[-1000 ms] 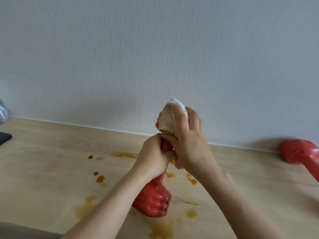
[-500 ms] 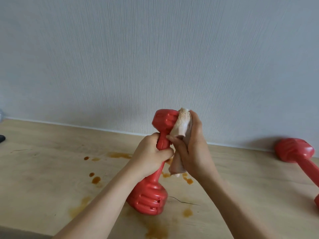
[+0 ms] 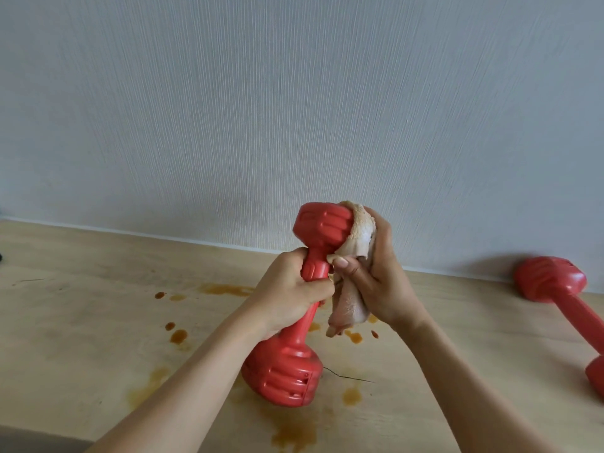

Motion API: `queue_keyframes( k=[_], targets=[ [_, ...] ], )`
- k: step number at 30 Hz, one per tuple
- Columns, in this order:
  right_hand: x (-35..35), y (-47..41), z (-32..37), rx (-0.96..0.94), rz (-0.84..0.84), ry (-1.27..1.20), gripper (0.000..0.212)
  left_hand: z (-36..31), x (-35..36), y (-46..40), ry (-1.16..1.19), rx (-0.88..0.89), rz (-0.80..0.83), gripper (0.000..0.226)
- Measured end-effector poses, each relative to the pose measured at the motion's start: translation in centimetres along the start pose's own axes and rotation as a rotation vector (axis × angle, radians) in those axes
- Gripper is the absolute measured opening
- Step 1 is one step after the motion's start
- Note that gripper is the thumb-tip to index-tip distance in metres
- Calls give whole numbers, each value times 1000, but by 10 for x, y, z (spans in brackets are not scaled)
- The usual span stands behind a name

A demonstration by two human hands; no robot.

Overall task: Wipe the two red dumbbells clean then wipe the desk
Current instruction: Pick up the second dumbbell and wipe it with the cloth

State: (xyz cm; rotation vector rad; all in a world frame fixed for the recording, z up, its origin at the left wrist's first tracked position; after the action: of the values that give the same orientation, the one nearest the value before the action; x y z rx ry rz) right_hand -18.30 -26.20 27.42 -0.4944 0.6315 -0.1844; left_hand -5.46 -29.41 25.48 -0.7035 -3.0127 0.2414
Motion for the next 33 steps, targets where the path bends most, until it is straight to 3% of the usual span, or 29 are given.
queue_keyframes(
  k=[3, 6, 9, 16, 22, 25, 28, 33],
  targets=[
    [4, -3, 3, 59, -6, 5, 66, 1, 2, 0, 0, -12, -9, 26],
    [10, -7, 20, 117, -111, 236, 76, -4, 3, -4, -151, 37, -77, 12],
    [11, -11, 27, 113, -129, 376, 73, -10, 9, -4, -241, 76, -73, 23],
    [-10, 0, -3, 33, -8, -5, 60, 2, 12, -4, -139, 10, 25, 14],
    [-10, -2, -16, 76, 23, -306, 65, 6, 18, -5, 86, -89, 136, 26],
    [-14, -2, -16, 88, -78, -302, 74, 2, 22, -4, 116, -98, 225, 36],
    [-21, -3, -6, 57, -179, -232, 69, -7, 26, -4, 102, -68, 245, 25],
    [-32, -4, 7, 35, -237, -125, 61, -14, 25, 4, -272, 24, 39, 26]
  ],
)
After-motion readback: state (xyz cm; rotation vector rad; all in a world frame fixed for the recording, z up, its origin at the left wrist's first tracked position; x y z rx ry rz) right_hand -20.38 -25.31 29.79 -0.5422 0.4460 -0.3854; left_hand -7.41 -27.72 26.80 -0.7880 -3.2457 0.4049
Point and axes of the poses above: each hand's wrist, its own y-axis away from the middle knuckle, its own x-axis out of the palm, z = x × y, the point moved 5 cm from there along -y, towards the middle knuckle, and after that the axes turned 15 degrees about y, right-handed, at the moved point
